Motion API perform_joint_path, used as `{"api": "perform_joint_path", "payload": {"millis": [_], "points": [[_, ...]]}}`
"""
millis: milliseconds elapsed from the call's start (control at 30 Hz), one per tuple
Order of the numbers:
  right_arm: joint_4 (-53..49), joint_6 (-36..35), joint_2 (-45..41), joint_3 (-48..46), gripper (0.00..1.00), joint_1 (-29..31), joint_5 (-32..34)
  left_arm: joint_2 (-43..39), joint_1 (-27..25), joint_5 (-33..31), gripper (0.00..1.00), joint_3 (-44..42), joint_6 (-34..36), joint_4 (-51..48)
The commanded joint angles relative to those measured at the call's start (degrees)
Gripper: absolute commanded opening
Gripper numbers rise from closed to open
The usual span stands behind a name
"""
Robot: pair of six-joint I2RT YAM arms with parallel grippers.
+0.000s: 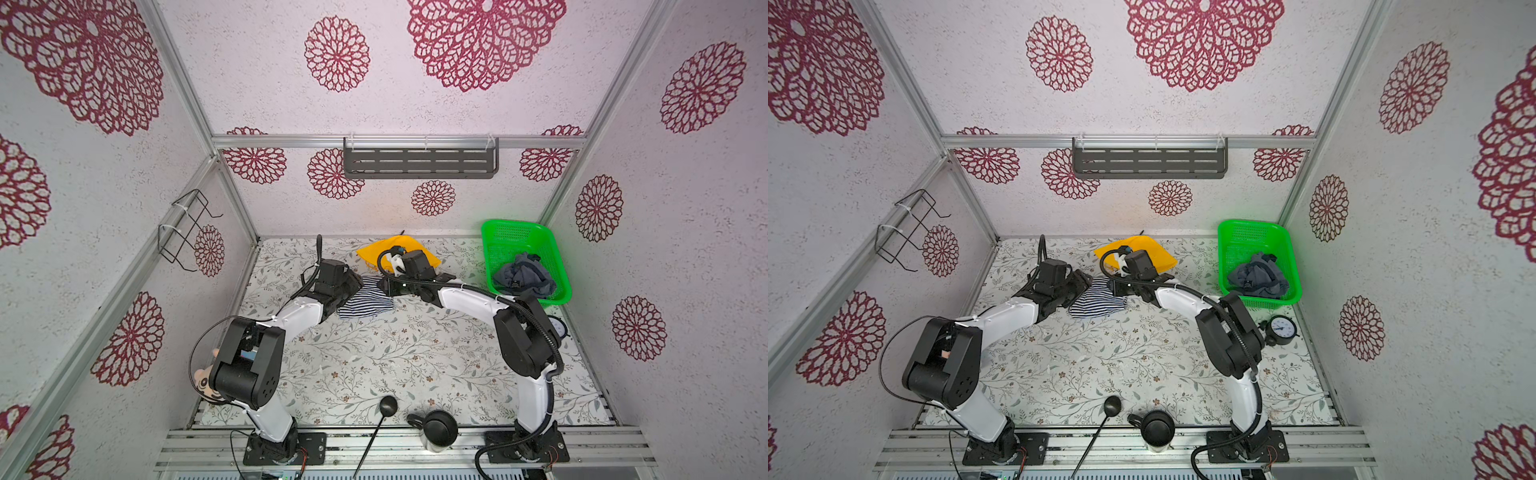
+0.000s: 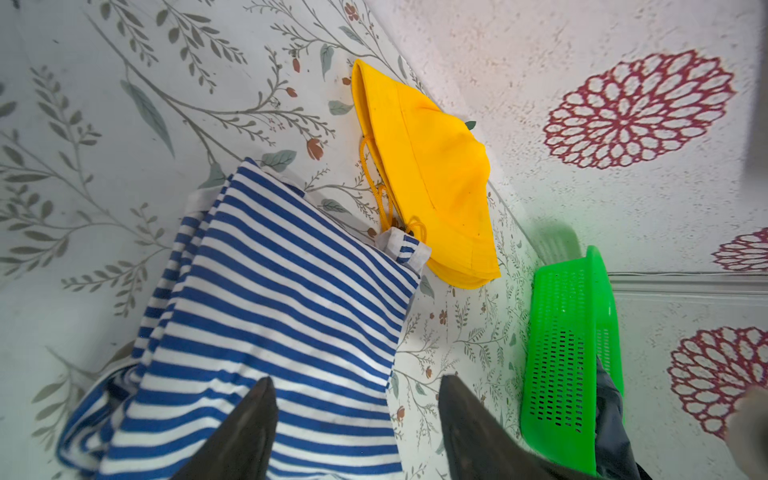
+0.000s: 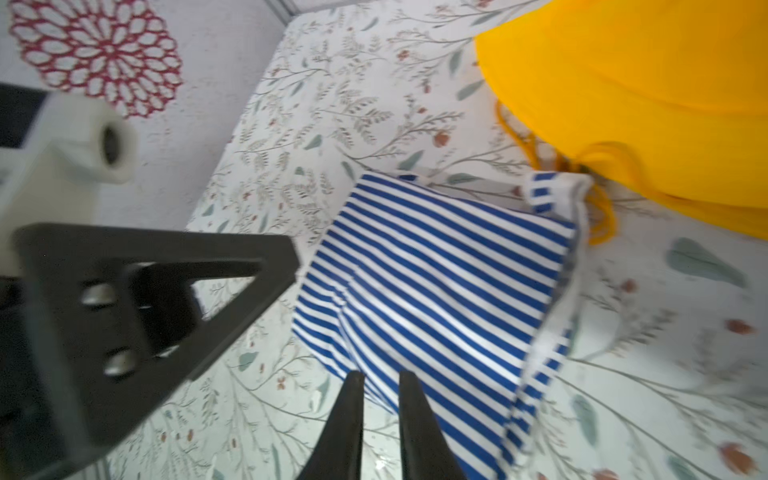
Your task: Fold and stack the tank tops
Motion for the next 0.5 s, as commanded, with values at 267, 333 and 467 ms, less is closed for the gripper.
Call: {"api": "perform_joint_path", "payload": {"millis": [267, 333, 467], "points": [[6.3, 7.1, 7.6, -4.0, 0.18, -0.6, -1.4, 3.9, 2.6, -2.9, 0.65, -1.7, -0.2, 0.7], [6.5, 7.6, 7.3, -5.6, 0.18, -1.9, -0.7, 2.3, 3.3, -3.5, 0.65, -2.2, 0.7, 0.4], [6.2, 7.4, 5.8, -6.5, 0.21, -4.2, -2.7, -0.7, 5.0, -2.4, 0.7, -2.9, 3.8, 0.3]]}}
